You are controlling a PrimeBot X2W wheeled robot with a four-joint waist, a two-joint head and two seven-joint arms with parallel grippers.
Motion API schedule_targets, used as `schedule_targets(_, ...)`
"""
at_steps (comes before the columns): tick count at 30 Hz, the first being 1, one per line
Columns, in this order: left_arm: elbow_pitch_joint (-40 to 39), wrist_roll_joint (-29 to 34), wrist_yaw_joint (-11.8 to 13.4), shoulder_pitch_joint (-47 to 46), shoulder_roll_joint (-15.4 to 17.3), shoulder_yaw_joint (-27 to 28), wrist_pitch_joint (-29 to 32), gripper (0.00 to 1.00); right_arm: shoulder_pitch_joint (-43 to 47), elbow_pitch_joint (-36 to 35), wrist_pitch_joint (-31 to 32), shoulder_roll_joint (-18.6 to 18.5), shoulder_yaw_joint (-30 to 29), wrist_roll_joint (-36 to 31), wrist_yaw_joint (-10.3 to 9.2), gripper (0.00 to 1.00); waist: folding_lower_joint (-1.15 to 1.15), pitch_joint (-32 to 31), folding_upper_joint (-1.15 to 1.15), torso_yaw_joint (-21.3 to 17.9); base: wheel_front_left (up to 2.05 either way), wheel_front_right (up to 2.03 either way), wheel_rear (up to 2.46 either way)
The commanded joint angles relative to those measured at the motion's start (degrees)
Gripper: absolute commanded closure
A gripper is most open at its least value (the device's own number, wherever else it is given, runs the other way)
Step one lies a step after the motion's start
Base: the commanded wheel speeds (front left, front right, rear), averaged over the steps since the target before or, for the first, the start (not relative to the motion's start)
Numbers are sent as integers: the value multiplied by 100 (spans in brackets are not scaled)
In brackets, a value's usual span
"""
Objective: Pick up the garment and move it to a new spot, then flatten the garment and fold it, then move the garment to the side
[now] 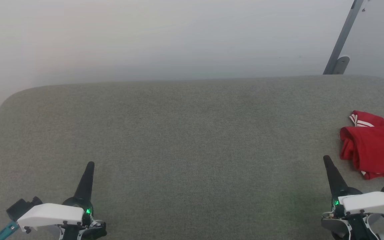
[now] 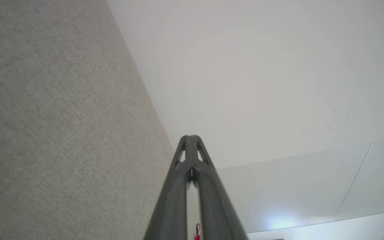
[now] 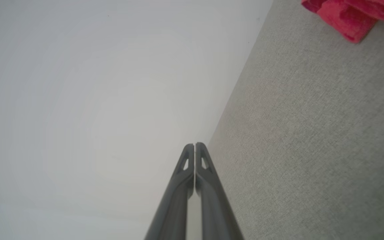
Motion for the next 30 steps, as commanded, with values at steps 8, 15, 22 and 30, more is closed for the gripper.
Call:
schedule_targets(8,-50,-358,-22,-170,-67,48,124,100,-121,-80,119,33,-24,485,3,100,0,29,0,-17,0,0,0)
schedule_targets(15,-47,-594,-24,-193,-111,66,214,100,-156,-99,205,47,-28,791,3,100,0,52,0,-31,0,0,0)
schedule_targets(22,-48,-806,-26,-246,-158,84,279,100,-184,-113,284,62,-30,1080,2,100,0,76,0,-45,0,0,0)
schedule_targets(30,-47,-1046,-27,-283,-211,96,355,100,-185,-122,350,74,-34,1359,2,100,0,99,0,-60,0,0,0)
